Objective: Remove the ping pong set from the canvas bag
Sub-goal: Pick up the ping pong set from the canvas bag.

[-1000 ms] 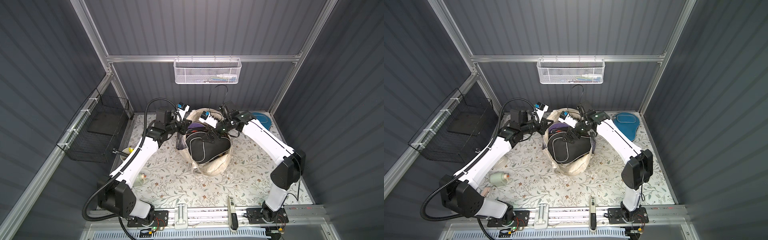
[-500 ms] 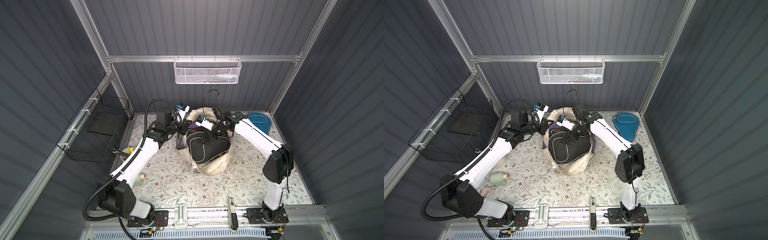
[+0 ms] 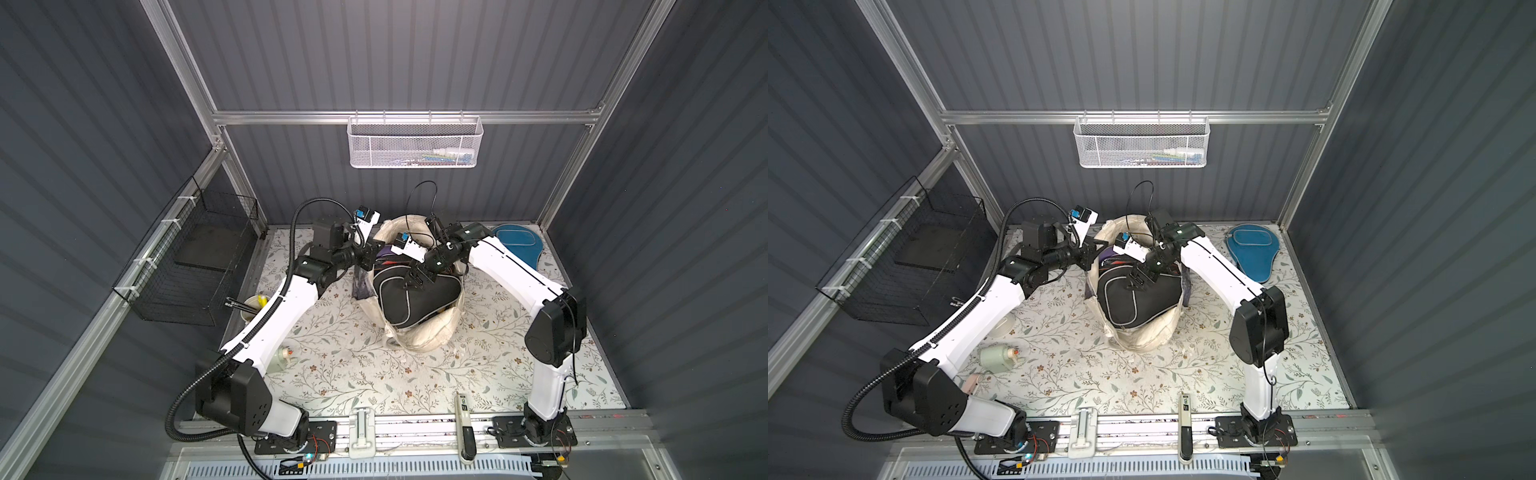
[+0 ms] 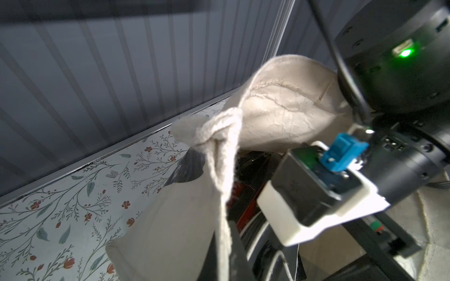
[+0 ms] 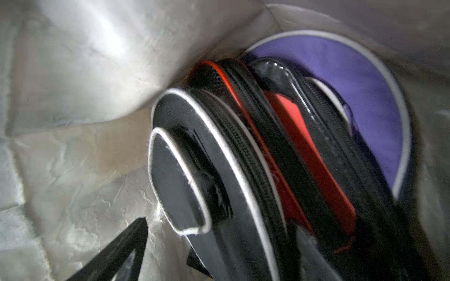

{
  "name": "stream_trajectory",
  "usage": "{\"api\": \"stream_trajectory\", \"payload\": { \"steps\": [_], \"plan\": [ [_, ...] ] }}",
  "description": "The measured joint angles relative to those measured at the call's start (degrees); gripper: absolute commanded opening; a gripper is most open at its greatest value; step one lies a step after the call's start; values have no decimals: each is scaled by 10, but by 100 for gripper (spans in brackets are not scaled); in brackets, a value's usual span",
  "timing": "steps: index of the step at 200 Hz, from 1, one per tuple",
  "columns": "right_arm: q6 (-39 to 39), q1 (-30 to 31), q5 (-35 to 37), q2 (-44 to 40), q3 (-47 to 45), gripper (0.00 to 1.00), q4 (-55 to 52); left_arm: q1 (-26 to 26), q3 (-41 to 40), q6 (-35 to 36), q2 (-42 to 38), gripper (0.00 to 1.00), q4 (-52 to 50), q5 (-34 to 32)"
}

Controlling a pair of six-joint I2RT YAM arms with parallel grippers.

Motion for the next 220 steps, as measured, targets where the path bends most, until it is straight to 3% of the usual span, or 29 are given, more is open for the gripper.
{"api": "stream_trajectory", "payload": {
  "steps": [39,77,91,128,144,220],
  "plan": [
    [9,0,-16,-34,-26,61,-7,-2,-1,0,0,0,0,0],
    [19,0,-28,-34,-49,61,3,-3,-1,0,0,0,0,-1],
    [23,0,-28,-29,-51,57,8,-3,-1,0,0,0,0,-1],
    [23,-2,-26,5,-31,14,10,-3,-2,0,0,0,-2,-1],
    [9,1,-42,9,-26,0,2,-3,-2,0,0,0,-2,-6],
    [13,15,-5,-42,-26,0,-19,-3,0,0,-8,0,-13,-32]
  ]
}}
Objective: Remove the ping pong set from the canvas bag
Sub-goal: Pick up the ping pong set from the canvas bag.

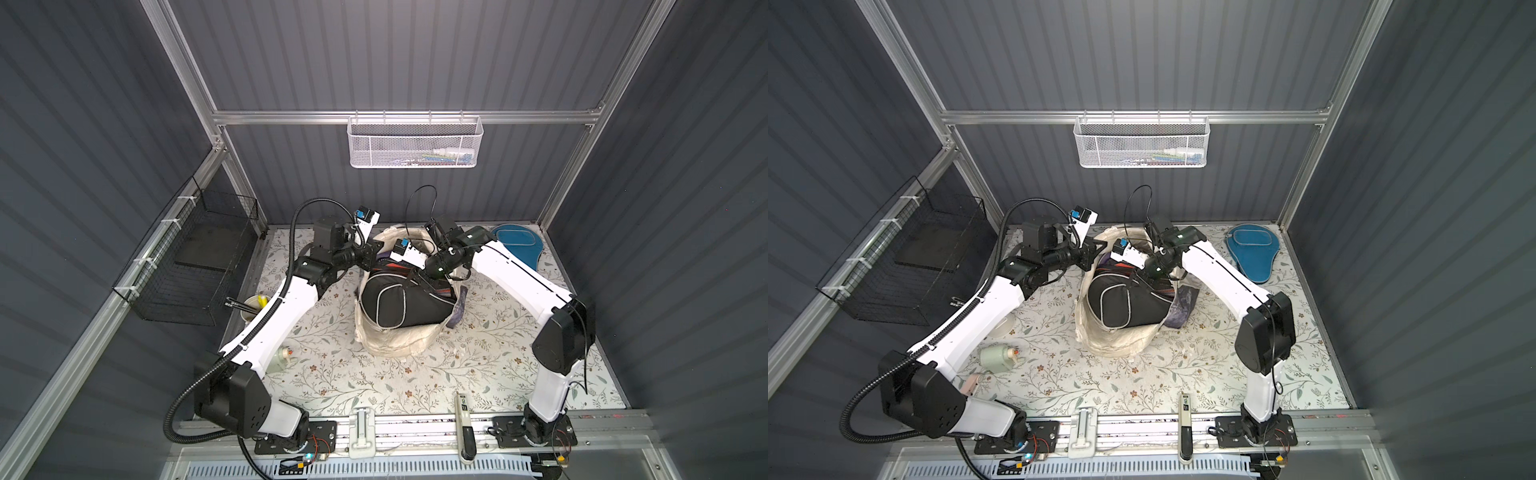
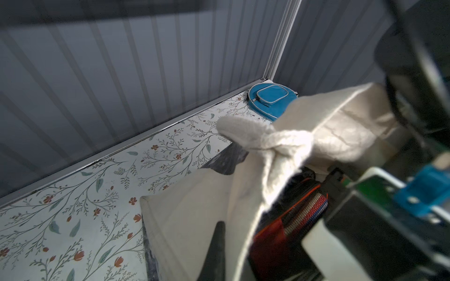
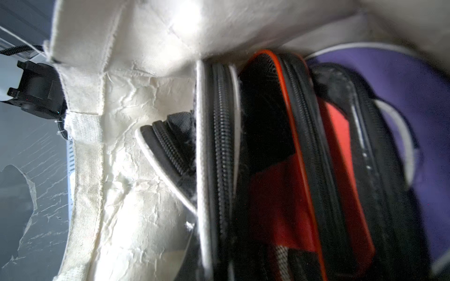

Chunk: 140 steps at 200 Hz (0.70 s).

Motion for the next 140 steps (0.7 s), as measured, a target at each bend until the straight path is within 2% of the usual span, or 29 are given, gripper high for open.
{"api": "stream_trajectory", "payload": {
  "steps": [57,140],
  "plan": [
    [25,-8,57,-80,-6,0,26,-1,39,-7,-5,0,-66,-22],
    [30,-3,114,-183,-105,0,113,-12,91,-33,5,0,-137,-8]
  ]
}}
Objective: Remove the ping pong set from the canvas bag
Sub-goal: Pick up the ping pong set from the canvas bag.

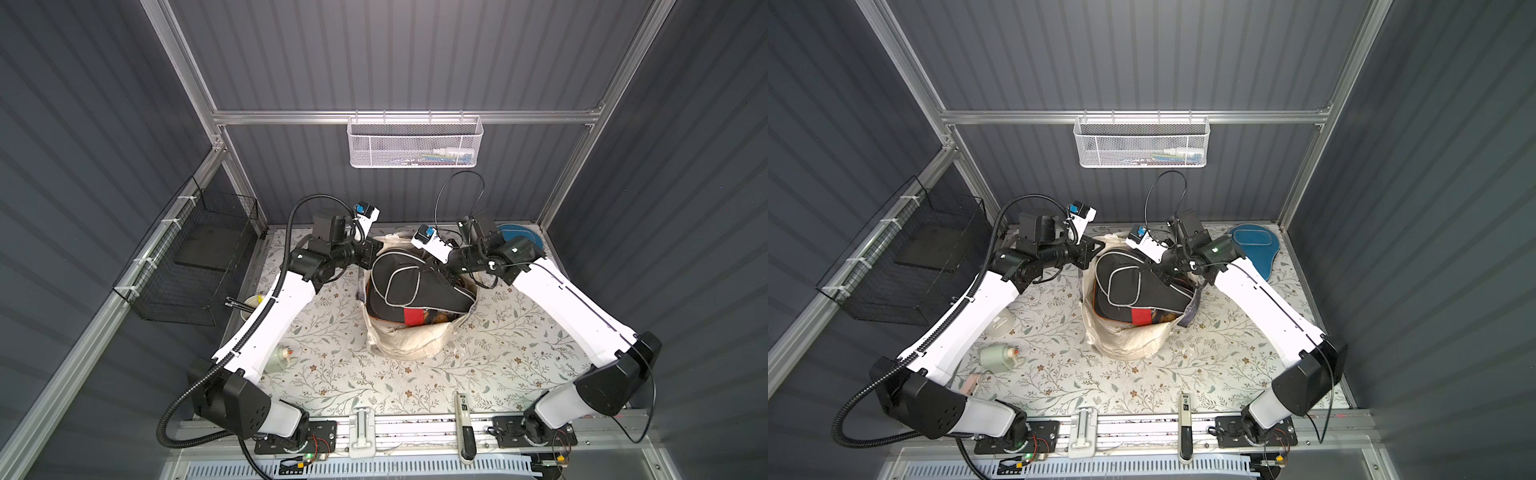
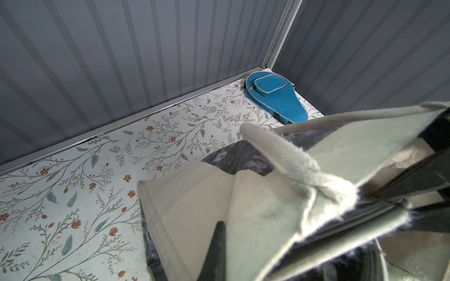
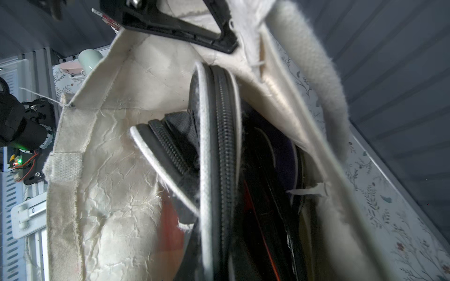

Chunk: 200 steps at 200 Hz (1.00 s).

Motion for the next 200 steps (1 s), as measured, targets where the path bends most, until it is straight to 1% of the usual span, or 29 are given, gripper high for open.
{"api": "stream_trajectory", "payload": {
  "steps": [49,73,110,171,200],
  "plan": [
    [-8,-1,1,-32,-60,0,62,-1,49,-2,51,0,-15,3],
    [-21,-6,7,-62,-92,0,102,3,83,-2,89,0,-18,-23],
    [-37,-21,15,-86,-95,0,166,10,126,-2,135,0,-28,-46],
    [-53,-27,50,-87,-125,0,218,18,130,-9,137,0,-42,-59],
    [-59,-27,50,-86,-144,0,236,18,129,-13,127,0,-57,-59]
  ]
}}
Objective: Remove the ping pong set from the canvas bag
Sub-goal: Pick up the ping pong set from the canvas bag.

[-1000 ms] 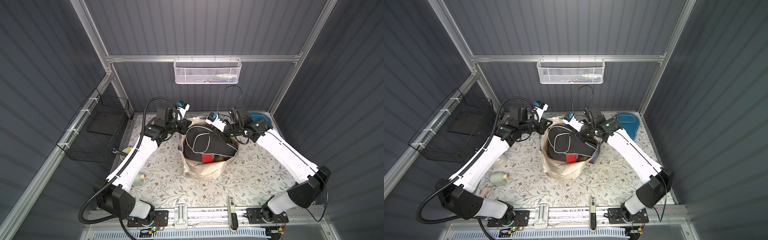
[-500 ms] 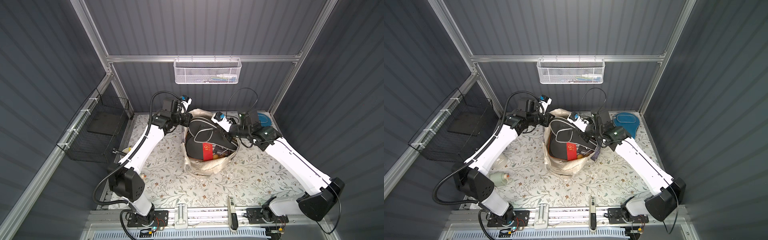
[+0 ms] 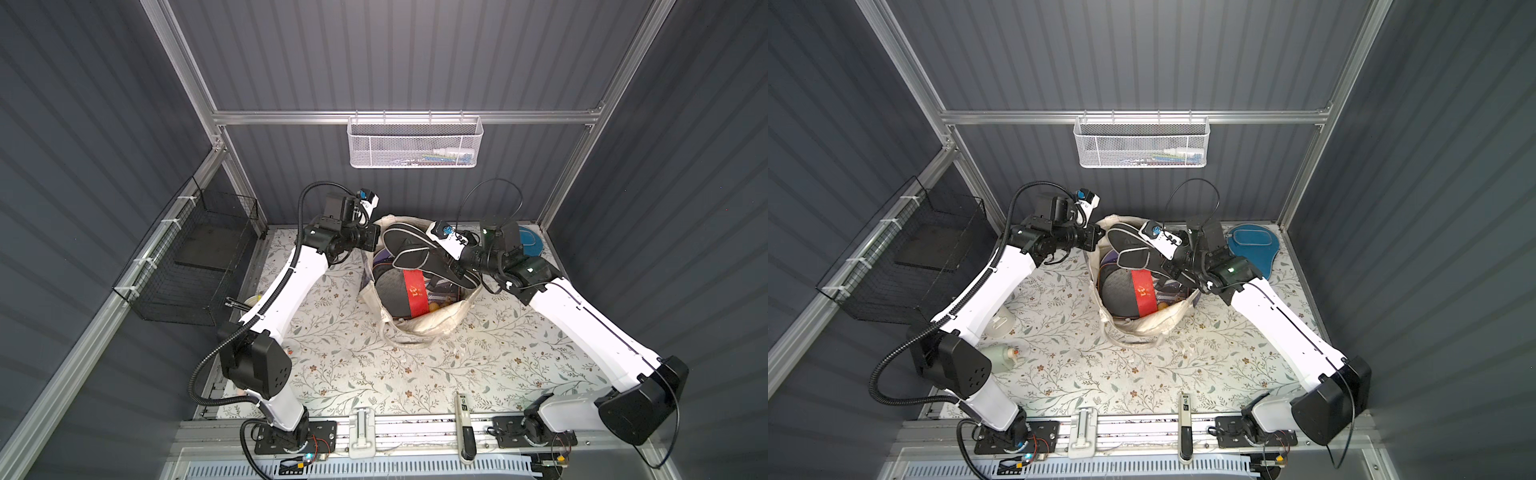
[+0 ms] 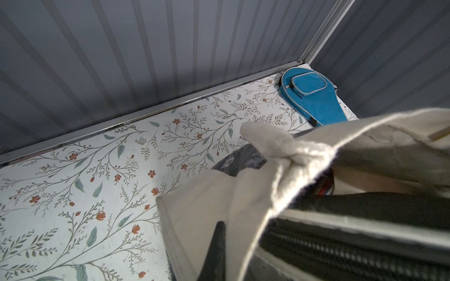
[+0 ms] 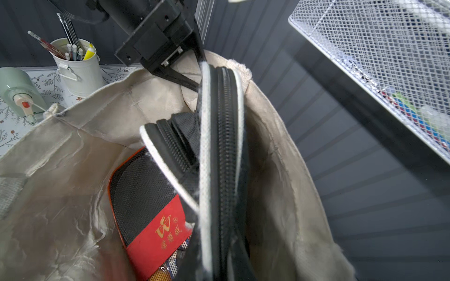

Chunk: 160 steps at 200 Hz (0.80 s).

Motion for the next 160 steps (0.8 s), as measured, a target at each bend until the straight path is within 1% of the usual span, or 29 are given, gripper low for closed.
{"api": "stream_trajectory", "payload": {
  "steps": [7,18,32,35,46,57,66,93,101,121,135,154,160],
  "plan": [
    [0,0,-2,0,-5,8,7,0,0,0,-2,0,-3,0],
    [1,2,-5,2,-14,16,17,0,-1,0,-3,0,-6,0],
    [9,2,-10,6,-26,32,32,2,-2,-2,-3,0,-7,0],
    [3,2,-12,7,-29,34,34,3,-2,-2,-3,0,-8,0],
    [16,2,-17,11,-38,39,40,4,-3,-3,-3,0,-9,0],
    [20,2,-20,18,-44,49,42,5,-6,-4,-3,0,-9,0],
    [28,2,-24,24,-47,50,43,5,-8,-4,-3,0,-10,0],
    [32,2,-28,48,-47,48,39,7,-10,-5,-3,0,-18,0],
    [33,2,-28,54,-47,46,37,7,-10,-6,-3,0,-21,0],
    [32,1,-31,63,-40,25,31,10,-12,-6,-3,0,-23,0],
    [27,-2,-31,70,-24,13,29,12,-15,-6,-3,0,-21,0],
    [30,-9,-36,73,-3,1,15,12,-21,-3,-3,0,-12,3],
    [31,-9,-39,73,1,0,9,12,-25,-1,-4,0,-8,4]
  ]
}}
